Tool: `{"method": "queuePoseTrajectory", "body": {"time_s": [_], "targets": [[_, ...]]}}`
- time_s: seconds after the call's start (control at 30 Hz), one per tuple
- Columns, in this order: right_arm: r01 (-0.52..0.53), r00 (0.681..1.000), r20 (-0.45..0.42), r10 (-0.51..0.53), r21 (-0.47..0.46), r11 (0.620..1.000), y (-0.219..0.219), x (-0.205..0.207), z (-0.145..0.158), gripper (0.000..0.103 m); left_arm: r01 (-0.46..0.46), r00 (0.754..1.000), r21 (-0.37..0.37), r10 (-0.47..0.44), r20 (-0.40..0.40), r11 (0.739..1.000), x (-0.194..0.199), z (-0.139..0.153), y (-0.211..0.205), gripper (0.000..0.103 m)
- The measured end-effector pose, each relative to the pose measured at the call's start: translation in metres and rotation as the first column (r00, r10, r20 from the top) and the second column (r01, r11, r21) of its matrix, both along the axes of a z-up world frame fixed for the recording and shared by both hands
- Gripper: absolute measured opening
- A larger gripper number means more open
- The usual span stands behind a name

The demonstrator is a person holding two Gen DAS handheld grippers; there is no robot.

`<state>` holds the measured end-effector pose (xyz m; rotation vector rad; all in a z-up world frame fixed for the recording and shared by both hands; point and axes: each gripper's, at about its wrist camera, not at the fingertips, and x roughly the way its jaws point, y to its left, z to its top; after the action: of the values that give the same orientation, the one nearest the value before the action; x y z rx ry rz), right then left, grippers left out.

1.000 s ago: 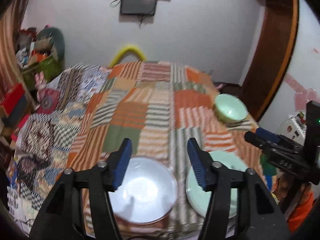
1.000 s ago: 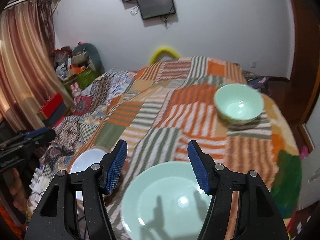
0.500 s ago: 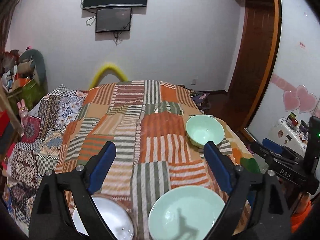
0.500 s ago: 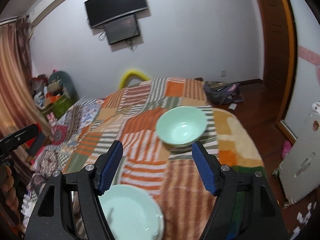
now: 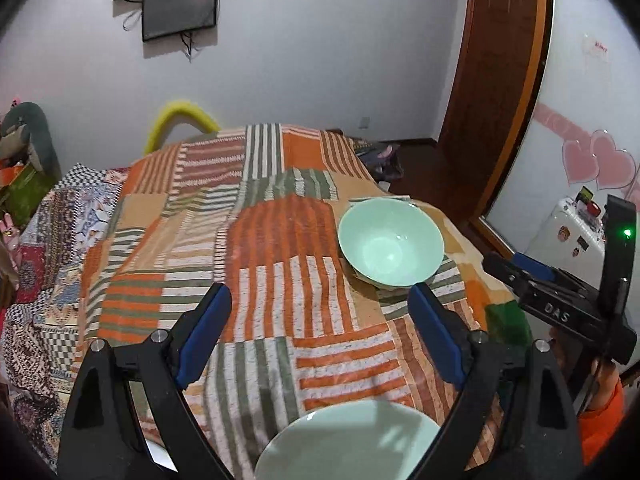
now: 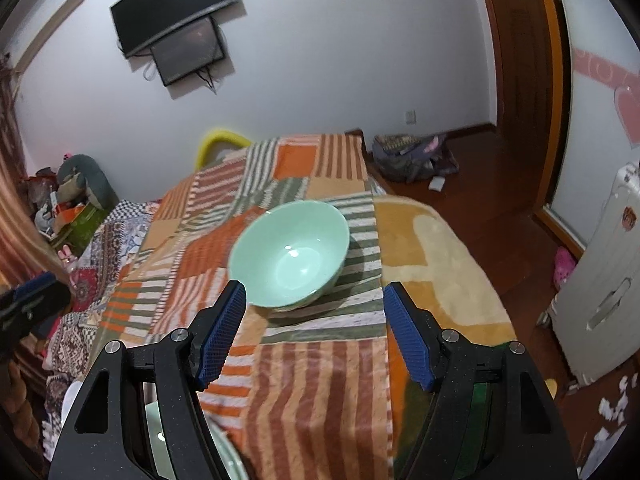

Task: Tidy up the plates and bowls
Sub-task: 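Move both open grippers to the mint green bowl, then close both grippers on the rim of the mint green bowl, then lift the mint green bowl with both grippers and carry it over the nested bowls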

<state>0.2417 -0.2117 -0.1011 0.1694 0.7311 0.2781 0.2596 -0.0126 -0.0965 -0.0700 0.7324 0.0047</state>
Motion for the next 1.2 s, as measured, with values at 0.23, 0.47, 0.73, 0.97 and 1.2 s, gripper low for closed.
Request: {"method": "queuePoseTrajectory", "body": {"time_s": [0.23,0.47,0.73,0.97,1.2], "targets": [[-0.009,0.994,-0.112,0.012,0.031,0.999,-0.001,0.044,-0.03,0.044,-0.01,1.0,-0.028,0.01,-0.012,1.0,0.036,-0.028,0.001,0.088],[-0.026,0.977,-0.212,0.034,0.039,0.999,0.007,0.075,-0.057,0.026,0.019,0.997,-0.045,-0.023,-0.076,0.999,0.062,-0.052,0.001,0.068],[-0.033,0.964,-0.262,0.048,0.06,0.998,0.012,0.091,-0.073,0.025,0.025,0.991,-0.065,-0.033,-0.129,0.998,0.082,-0.08,0.002,0.051],[-0.127,0.964,-0.231,0.13,0.029,0.991,0.019,0.084,-0.07,0.021,-0.004,0.986,-0.117,-0.016,-0.168,0.993,0.091,-0.094,0.01,0.05],[-0.221,0.946,-0.236,0.224,0.037,0.974,0.028,0.071,-0.072,0.021,-0.022,0.972,-0.145,-0.013,-0.235,0.989,0.103,-0.114,0.013,0.05]]}}
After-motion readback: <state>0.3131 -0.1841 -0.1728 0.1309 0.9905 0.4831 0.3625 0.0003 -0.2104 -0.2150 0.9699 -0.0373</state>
